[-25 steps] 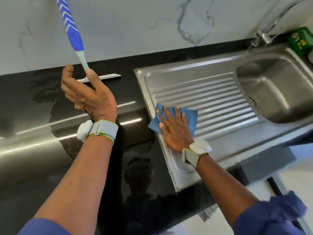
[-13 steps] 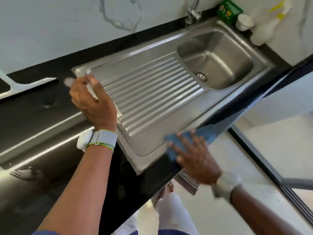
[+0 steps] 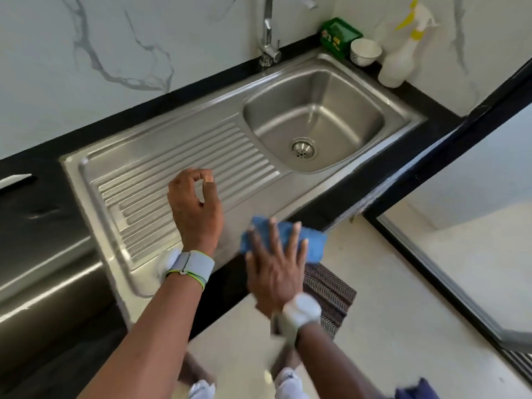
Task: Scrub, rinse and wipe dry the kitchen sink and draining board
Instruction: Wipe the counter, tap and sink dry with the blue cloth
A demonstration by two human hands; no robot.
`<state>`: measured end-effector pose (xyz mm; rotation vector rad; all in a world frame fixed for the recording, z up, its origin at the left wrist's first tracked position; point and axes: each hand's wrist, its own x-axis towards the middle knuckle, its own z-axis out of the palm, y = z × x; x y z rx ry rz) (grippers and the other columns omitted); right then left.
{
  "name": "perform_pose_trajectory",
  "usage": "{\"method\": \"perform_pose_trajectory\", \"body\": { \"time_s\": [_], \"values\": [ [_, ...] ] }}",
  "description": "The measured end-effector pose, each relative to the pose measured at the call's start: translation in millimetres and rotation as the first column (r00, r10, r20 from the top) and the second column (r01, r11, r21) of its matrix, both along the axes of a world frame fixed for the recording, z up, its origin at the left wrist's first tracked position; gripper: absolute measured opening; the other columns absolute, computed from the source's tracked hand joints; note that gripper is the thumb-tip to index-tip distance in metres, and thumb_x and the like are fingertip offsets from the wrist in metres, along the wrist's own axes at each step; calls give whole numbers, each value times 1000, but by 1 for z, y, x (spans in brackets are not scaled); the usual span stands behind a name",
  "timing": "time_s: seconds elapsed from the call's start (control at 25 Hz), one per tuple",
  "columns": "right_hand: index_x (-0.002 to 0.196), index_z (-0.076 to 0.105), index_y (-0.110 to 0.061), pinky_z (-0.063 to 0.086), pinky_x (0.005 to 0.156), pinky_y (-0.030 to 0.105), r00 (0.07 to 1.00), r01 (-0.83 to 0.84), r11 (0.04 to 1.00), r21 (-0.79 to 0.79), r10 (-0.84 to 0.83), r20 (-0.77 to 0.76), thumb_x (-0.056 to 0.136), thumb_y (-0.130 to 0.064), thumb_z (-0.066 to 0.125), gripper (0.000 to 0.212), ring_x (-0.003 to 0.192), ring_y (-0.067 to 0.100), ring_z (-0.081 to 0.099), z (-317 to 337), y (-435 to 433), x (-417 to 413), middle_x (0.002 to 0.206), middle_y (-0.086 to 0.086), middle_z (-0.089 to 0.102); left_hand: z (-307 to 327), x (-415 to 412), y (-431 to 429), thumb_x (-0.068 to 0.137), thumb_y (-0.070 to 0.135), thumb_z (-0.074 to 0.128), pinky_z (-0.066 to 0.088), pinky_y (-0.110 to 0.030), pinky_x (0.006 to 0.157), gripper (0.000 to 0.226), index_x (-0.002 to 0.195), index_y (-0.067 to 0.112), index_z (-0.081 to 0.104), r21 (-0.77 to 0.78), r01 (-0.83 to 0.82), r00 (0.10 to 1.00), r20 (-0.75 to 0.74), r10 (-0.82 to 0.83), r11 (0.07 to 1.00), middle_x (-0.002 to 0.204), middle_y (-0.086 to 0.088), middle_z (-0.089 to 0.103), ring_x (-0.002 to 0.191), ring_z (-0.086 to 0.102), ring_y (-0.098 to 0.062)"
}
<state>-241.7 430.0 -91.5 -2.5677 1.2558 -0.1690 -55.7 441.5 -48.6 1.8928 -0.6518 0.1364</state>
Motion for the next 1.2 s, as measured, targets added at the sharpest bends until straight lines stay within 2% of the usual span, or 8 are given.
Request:
{"method": "perform_pose_trajectory", "body": {
  "time_s": [0.12,0.2,0.44,0.6,0.72,0.84,1.0,1.2],
  "values": [
    [155,16,-48,-3,118,66,966,255,962,96,-251,-58,101,-53,22,55,150,44,-17,-2,-155,-18,169,-4,0,8,-36,-41,97,27,55,46,-46,97,15,101,24,69,15,32,996,-85,-30,999,105,12,61,110,55,-21],
    [156,12,-46,-6,117,67,959,282,947,156,-272,-81,103,-48,24,55,148,44,-23,-1,-207,-37,169,-3,-7,9,-60,-75,94,32,53,44,-45,99,20,100,23,69,68,124,989,-85,-118,990,106,7,65,110,57,-24],
    [155,21,-47,0,122,61,976,-212,977,22,213,-47,104,-52,25,52,154,33,-11,-15,-167,-86,168,-6,10,-18,-99,-158,92,48,46,44,-45,101,25,99,33,64,411,341,936,-69,-345,845,122,5,62,119,53,-23],
    [155,12,-52,-1,122,59,999,32,999,-4,-32,-44,104,-56,17,52,153,31,-15,-14,-328,-114,168,-10,3,-37,-103,-206,96,51,43,39,-47,99,31,106,32,65,536,350,905,18,-425,768,135,8,52,129,46,-18],
    [155,10,-52,-1,122,61,975,210,970,119,-200,-94,105,-54,17,50,152,33,-18,0,-442,-136,168,-8,-5,-44,-114,-248,96,52,43,40,-48,96,36,111,29,65,536,389,871,51,-489,749,133,6,55,128,49,-20],
    [156,6,-49,-4,120,63,982,93,994,56,-83,-172,105,-50,17,52,152,36,-17,4,-468,-138,169,-4,-5,-50,-137,-297,96,54,44,43,-47,91,44,127,25,59,557,409,849,57,-525,723,133,3,56,124,53,-24],
    [156,5,-51,-6,123,53,919,-312,949,43,313,-240,106,-49,17,52,154,26,-16,8,-499,-178,168,-10,-6,-55,-148,-358,97,57,40,48,-46,83,58,141,20,46,601,405,886,-72,-459,688,134,-3,55,120,55,-29],
    [150,-3,-59,4,124,53,956,-135,991,21,136,-261,101,-53,11,51,154,33,-3,7,-637,-167,169,1,4,-60,-156,-376,99,61,36,50,-45,85,61,143,21,45,722,387,819,16,-573,574,134,-1,51,122,52,-26]
  ]
}}
